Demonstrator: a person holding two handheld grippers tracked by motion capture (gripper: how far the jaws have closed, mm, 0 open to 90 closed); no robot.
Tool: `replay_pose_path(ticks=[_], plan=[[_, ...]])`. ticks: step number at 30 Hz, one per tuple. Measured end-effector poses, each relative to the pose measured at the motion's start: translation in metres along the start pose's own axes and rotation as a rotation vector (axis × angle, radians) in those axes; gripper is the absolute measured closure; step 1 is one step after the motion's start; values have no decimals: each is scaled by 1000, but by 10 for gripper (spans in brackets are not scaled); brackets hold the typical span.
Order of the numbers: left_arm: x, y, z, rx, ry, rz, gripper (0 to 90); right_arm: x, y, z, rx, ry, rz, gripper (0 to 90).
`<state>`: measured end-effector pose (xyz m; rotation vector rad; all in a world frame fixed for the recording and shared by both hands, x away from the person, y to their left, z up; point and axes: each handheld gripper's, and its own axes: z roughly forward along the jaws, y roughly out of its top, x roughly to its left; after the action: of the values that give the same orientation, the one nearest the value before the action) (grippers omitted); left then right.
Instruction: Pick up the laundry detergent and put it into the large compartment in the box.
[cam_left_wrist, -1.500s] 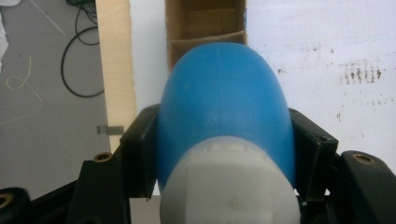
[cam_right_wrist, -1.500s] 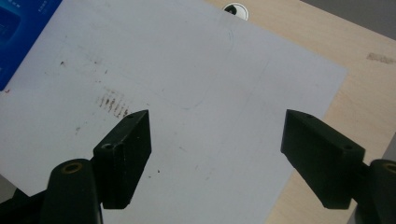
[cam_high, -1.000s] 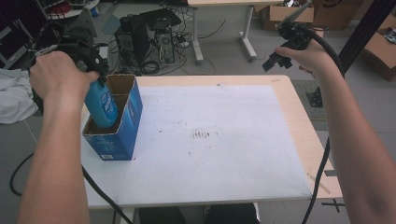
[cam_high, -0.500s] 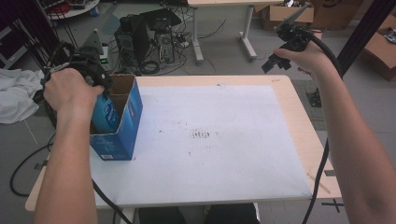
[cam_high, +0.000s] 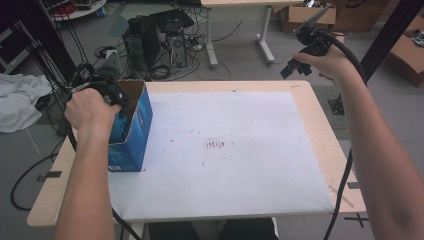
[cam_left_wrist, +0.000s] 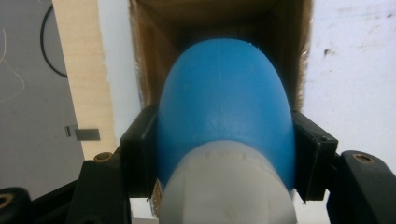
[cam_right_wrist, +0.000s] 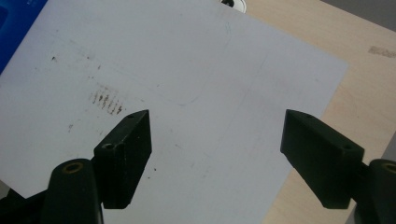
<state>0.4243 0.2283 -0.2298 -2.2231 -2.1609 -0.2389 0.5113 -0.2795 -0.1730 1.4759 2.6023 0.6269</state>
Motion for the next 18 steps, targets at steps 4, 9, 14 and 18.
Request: replay_pose_path(ticks=[4,9,14,18], plan=[[0,0,12,16,-3,-1,385,0,0,0,0,-3,1,251],[1,-1,22,31,-7,-8,385,0,0,2,5,-3,3,251],[2,-1,31,42,-12,-6,385,1,0,2,5,-4,0,252],[2,0,37,57,-13,3,385,0,-1,2,7,-7,4,251]])
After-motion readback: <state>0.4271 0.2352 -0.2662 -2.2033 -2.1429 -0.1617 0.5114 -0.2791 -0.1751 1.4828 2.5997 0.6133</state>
